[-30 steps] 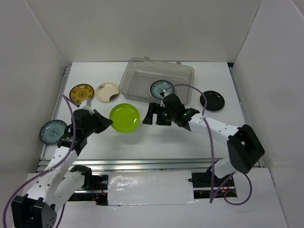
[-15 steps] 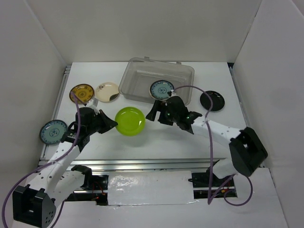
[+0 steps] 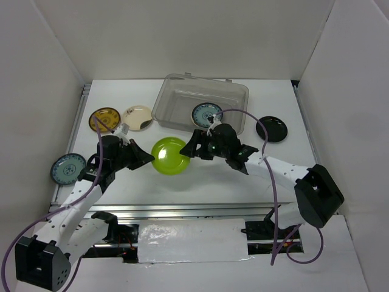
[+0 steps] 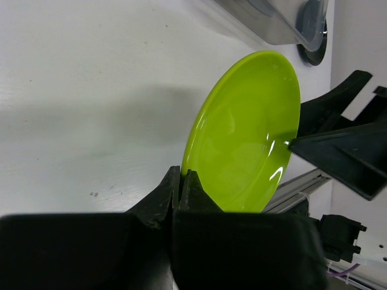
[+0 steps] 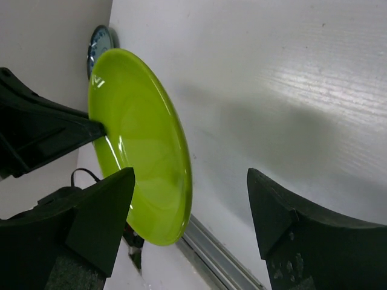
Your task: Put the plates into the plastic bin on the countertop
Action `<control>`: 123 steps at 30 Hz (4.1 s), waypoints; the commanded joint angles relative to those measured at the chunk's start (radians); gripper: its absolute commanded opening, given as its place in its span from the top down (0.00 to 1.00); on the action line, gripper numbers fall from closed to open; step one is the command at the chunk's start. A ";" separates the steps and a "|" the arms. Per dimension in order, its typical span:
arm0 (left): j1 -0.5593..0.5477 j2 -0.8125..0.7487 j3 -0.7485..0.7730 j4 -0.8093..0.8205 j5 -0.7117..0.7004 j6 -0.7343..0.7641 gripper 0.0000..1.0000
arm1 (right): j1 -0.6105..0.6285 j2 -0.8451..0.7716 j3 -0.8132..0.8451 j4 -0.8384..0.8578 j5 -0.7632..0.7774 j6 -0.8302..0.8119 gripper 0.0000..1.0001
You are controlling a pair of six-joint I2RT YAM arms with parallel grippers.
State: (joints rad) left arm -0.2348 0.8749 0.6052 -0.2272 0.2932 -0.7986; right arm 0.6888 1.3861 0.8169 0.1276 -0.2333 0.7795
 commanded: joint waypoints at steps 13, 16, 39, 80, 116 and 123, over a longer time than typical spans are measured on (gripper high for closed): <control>-0.006 0.033 0.212 -0.182 -0.211 -0.111 0.01 | -0.078 -0.015 0.086 -0.005 0.113 0.058 1.00; -0.009 -0.017 0.252 -0.363 -0.446 -0.168 0.01 | -0.211 0.014 0.166 -0.074 0.181 0.139 1.00; 0.313 0.013 0.215 -0.489 -0.539 -0.041 0.01 | -0.471 0.714 1.065 -0.605 0.000 -0.181 0.40; 0.539 -0.173 -0.466 0.218 -1.012 -0.754 0.01 | -0.212 -0.581 -0.058 -0.246 -0.581 -0.174 0.00; 0.640 0.351 -0.234 0.210 -1.051 -0.855 0.13 | -0.212 -0.654 -0.078 -0.287 -0.653 -0.238 0.00; 0.654 0.372 -0.202 0.177 -1.042 -0.850 0.28 | -0.224 -0.664 -0.068 -0.307 -0.663 -0.256 0.00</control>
State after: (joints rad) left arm 0.4057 1.2289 0.3824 -0.0025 -0.7513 -1.6527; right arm 0.4728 0.7410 0.7444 -0.1757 -0.8772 0.5510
